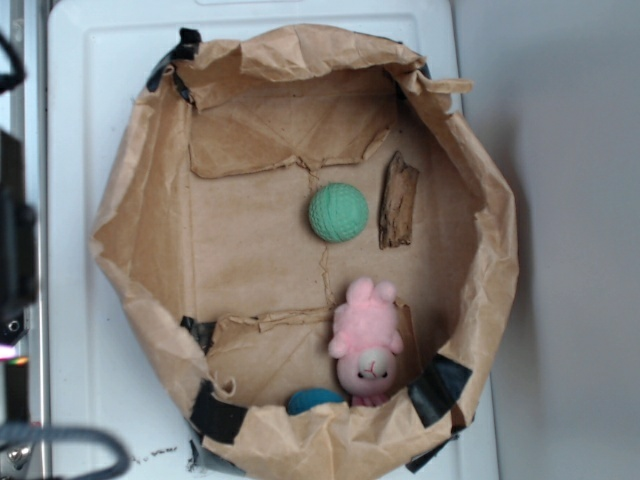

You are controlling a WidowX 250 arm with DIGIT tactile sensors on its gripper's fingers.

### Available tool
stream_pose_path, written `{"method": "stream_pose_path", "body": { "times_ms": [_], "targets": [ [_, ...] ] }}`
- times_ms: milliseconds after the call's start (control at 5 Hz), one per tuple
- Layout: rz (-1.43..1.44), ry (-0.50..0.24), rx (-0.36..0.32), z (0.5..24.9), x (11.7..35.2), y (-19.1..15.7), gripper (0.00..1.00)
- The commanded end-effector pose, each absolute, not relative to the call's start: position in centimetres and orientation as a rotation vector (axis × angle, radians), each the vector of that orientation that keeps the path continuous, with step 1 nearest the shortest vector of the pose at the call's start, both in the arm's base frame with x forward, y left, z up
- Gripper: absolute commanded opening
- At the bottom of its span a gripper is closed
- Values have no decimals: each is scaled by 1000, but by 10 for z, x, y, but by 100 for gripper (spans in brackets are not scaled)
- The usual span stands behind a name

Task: Grab the green ball.

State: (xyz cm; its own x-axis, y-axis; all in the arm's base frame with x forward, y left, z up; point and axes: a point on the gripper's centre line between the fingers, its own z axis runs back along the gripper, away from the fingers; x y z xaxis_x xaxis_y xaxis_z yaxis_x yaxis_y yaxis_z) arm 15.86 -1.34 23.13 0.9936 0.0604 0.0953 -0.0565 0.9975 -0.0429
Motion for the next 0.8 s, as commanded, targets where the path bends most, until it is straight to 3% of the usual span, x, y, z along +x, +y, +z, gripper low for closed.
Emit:
{"method": "stream_pose_path", "body": {
  "times_ms": [0, 400, 600],
  "targets": [
    [37, -151, -53, 220, 170, 0, 100],
    [96, -163, -6, 182, 195, 21, 100],
    [96, -163, -6, 182, 195, 21, 100]
  ]
}}
